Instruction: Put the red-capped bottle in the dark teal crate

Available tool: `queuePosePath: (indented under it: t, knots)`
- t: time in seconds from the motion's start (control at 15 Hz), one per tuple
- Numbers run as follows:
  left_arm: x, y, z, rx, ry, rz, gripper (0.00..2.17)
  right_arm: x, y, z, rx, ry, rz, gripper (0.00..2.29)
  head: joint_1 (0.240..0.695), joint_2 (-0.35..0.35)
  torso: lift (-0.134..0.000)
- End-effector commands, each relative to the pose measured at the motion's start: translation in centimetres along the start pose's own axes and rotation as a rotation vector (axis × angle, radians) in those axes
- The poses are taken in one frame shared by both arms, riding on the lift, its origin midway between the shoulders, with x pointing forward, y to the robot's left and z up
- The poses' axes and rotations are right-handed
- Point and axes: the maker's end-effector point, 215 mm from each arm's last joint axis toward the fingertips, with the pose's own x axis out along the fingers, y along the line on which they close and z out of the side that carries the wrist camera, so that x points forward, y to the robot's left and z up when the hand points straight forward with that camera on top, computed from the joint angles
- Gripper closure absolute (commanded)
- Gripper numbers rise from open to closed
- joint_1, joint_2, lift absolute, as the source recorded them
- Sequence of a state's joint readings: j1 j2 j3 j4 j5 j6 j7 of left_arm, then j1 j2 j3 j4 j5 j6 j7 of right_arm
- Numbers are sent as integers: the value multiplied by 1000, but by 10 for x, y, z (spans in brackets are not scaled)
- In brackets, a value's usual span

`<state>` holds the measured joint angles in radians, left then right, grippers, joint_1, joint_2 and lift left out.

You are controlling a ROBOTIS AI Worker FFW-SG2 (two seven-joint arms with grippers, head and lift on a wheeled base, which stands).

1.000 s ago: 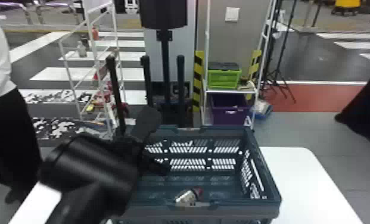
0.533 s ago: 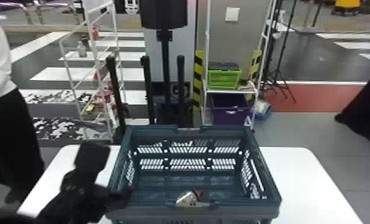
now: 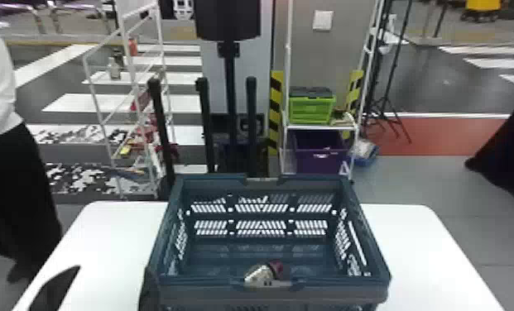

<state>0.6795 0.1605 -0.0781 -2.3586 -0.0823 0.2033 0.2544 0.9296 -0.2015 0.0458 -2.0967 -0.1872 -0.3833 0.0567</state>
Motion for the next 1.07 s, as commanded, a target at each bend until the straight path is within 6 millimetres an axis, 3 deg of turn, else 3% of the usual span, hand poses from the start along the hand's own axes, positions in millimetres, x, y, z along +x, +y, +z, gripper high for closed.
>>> queuePosePath:
  t: [0.0,0.13,0.33,0.8,1.0]
  knots:
    - [-30,-23,-14,-64,-73,-20,26,0,0,-1,-4,4,9,154,499,0,0]
    - [-45,-31,-36,-94,-79,-14,26,1,-1,-3,-2,15,14,154,499,0,0]
    - [-64,-32,-50,-134,-130,1,26,1,0,-5,-7,25,24,154,499,0,0]
    - [-83,-32,-72,-140,-85,1,26,2,1,-2,-11,23,36,154,499,0,0]
    - [-84,-32,-68,-143,-92,-1,39,2,2,-5,-11,35,37,154,499,0,0]
